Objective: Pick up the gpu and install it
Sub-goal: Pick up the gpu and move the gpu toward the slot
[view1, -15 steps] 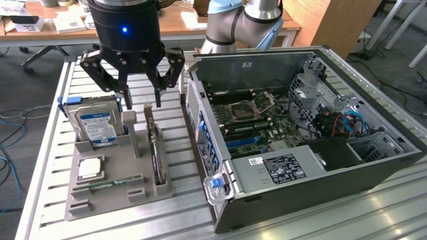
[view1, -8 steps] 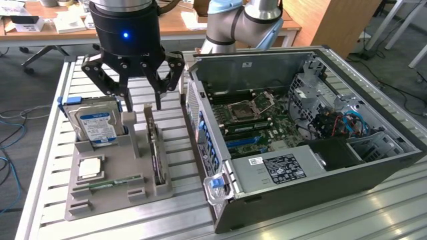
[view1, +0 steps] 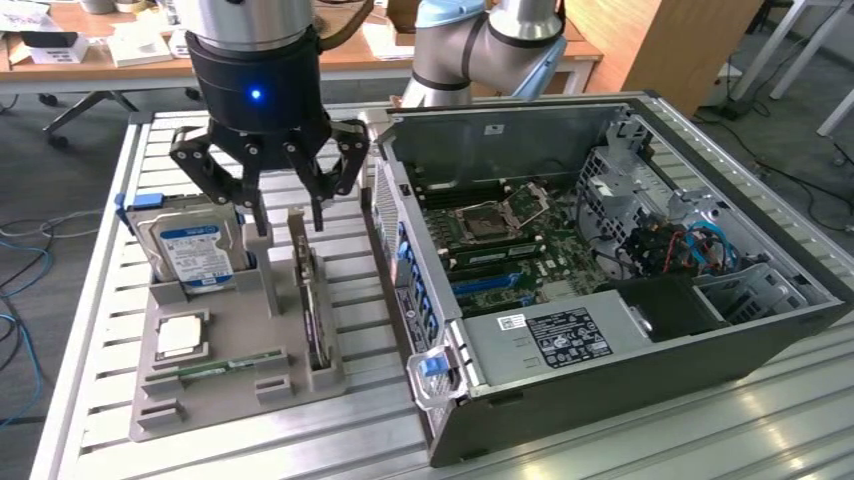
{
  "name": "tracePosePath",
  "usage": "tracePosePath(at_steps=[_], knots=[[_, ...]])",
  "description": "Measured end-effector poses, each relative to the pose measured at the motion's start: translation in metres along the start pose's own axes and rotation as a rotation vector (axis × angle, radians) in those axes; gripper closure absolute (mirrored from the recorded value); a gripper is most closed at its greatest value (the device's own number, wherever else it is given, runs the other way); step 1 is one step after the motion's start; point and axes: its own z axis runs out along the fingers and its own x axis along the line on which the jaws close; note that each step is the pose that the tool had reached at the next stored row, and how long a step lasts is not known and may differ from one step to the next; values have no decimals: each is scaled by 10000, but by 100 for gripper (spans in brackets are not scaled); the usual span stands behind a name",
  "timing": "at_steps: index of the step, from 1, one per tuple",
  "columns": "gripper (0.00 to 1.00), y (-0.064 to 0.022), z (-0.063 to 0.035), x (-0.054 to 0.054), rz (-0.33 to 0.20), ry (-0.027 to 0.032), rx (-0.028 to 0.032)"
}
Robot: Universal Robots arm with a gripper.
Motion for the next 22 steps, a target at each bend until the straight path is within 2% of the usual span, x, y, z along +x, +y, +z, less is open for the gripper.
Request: tracePosePath(at_steps=[22], knots=[[47, -18, 399, 9, 0, 1, 0]])
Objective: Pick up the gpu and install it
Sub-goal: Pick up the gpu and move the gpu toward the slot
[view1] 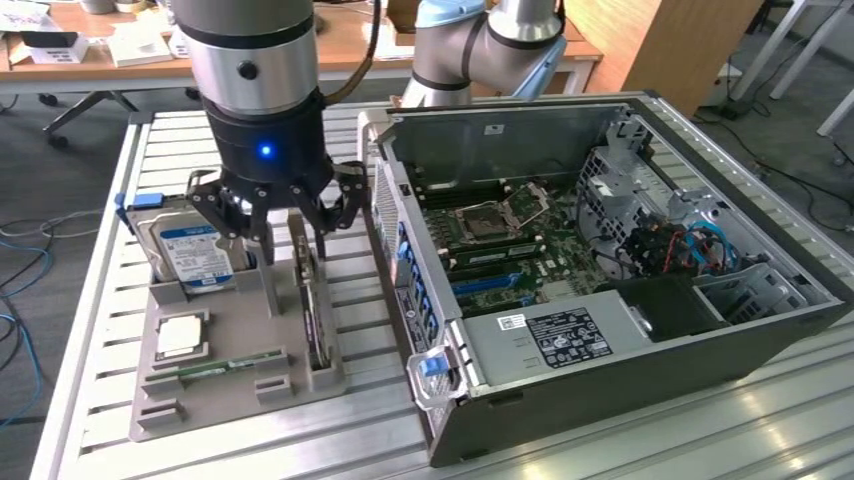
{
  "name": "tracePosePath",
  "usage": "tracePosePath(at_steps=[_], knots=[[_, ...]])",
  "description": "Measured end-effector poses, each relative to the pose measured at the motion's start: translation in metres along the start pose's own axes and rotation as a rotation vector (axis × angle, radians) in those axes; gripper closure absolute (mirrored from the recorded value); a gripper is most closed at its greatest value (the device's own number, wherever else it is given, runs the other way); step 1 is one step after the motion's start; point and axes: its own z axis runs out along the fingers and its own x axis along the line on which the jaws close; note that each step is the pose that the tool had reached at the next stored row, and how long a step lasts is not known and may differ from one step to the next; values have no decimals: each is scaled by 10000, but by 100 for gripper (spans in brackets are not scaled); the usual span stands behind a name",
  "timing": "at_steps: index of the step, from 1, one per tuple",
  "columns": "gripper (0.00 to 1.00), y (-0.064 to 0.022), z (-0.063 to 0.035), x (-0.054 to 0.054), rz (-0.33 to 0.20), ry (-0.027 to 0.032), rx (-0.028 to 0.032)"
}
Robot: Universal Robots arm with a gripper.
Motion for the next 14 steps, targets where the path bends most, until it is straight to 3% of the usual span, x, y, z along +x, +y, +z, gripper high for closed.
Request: tracePosePath(at_steps=[14], knots=[[47, -12, 255, 6, 0, 0, -1]])
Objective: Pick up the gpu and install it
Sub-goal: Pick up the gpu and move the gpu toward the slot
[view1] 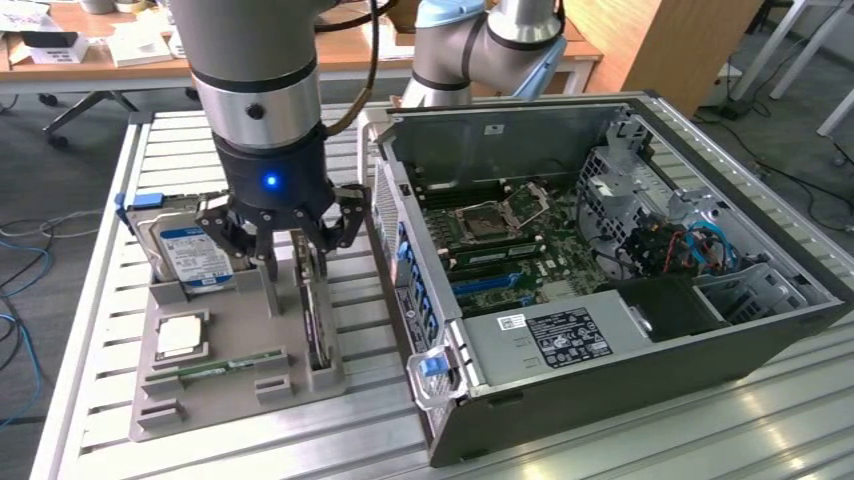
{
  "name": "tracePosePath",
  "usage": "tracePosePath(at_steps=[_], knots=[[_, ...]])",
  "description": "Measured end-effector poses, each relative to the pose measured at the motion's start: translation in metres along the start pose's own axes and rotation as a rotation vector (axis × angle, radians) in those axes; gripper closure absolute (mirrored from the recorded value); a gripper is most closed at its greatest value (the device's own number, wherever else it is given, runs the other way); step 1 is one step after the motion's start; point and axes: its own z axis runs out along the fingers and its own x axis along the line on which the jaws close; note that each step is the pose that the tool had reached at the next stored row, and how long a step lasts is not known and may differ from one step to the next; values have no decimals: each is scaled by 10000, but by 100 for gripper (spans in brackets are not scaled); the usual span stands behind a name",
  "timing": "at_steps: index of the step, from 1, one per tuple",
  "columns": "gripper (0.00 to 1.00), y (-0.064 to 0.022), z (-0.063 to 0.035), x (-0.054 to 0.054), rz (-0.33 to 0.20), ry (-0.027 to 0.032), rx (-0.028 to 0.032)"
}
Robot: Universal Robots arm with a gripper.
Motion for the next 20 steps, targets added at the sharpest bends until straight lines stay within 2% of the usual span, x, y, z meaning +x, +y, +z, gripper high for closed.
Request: tracePosePath(at_steps=[20], knots=[[47, -16, 354, 8, 0, 0, 0]])
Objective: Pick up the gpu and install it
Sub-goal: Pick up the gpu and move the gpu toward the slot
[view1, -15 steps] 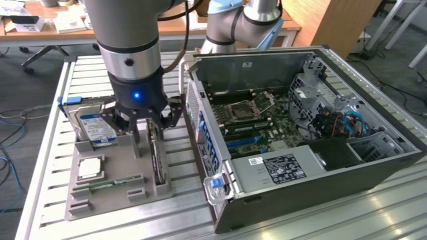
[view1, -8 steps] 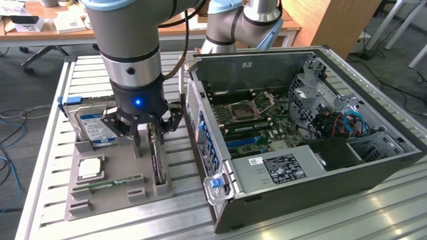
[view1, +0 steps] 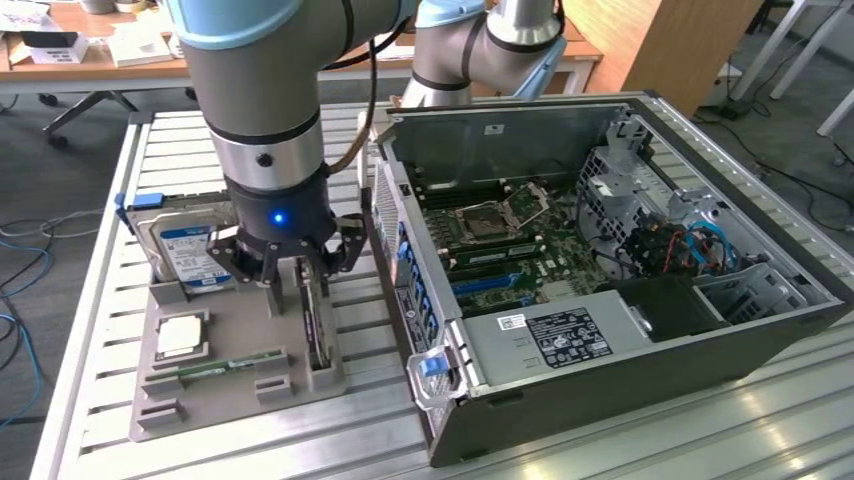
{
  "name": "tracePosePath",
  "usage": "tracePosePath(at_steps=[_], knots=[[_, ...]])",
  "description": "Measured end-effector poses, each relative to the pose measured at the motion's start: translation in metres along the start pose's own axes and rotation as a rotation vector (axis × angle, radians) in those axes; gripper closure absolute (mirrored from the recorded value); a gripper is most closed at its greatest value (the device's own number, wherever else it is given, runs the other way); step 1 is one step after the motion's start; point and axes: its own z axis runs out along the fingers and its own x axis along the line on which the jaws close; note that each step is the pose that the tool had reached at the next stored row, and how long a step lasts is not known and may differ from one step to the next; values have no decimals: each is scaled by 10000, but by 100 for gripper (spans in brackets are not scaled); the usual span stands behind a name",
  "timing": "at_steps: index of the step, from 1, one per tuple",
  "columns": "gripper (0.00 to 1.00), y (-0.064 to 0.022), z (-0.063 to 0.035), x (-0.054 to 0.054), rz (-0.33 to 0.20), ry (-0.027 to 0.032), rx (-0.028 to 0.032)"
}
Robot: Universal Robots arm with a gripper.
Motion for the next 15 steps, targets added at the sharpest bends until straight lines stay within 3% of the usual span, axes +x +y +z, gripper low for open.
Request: tracePosePath(at_steps=[8, 15], knots=[[47, 1, 25, -18, 0, -1, -3], [47, -5, 150, -16, -7, 1, -5]])
